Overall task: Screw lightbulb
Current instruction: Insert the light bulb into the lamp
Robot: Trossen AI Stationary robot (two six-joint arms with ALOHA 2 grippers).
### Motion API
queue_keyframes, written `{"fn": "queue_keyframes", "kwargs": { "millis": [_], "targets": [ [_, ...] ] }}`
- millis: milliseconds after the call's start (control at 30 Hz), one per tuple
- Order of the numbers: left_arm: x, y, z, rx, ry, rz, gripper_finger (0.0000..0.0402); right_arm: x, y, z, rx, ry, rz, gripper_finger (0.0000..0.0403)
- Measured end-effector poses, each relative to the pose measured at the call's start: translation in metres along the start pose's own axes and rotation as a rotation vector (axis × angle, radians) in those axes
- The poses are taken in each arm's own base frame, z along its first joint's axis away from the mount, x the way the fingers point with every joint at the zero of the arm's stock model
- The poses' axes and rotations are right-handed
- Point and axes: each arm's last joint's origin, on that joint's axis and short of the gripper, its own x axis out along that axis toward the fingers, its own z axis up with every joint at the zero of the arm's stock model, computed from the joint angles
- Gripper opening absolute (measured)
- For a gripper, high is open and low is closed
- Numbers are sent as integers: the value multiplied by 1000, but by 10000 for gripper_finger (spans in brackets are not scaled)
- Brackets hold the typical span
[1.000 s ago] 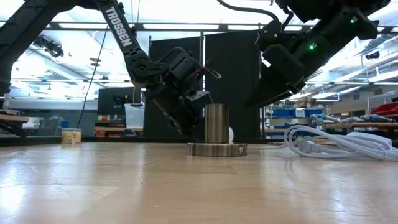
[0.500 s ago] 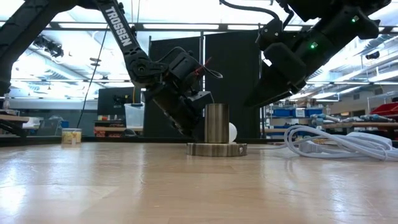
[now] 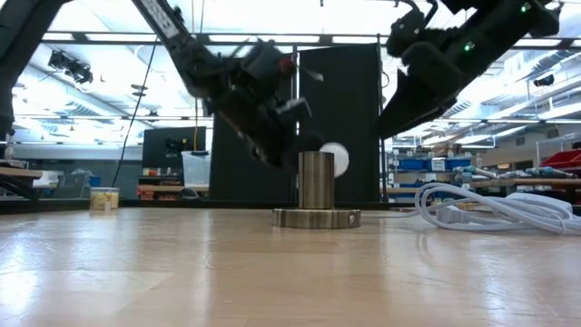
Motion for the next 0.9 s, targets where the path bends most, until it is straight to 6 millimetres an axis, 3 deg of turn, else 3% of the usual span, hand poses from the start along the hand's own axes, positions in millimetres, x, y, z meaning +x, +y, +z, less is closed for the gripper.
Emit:
{"fn": "queue_keyframes", "kwargs": {
  "millis": [200, 400, 633, 767, 900],
  "targets": [
    [-41, -16, 27, 60, -78, -131, 120, -25, -10, 9, -218, -56, 17, 352],
    [-74, -35, 38, 94, -99, -310, 121, -44, -9, 10, -478, -97, 45, 352],
    [-84, -51, 35, 125, -83, -496, 121, -60, -1, 15, -685, -214, 68, 352],
    [-86, -54, 35, 110, -77, -614, 121, -62, 5, 13, -845, -232, 79, 352],
    [-87, -56, 35, 108, -77, -689, 121, -63, 12, 15, -896, -281, 82, 352]
  ]
}}
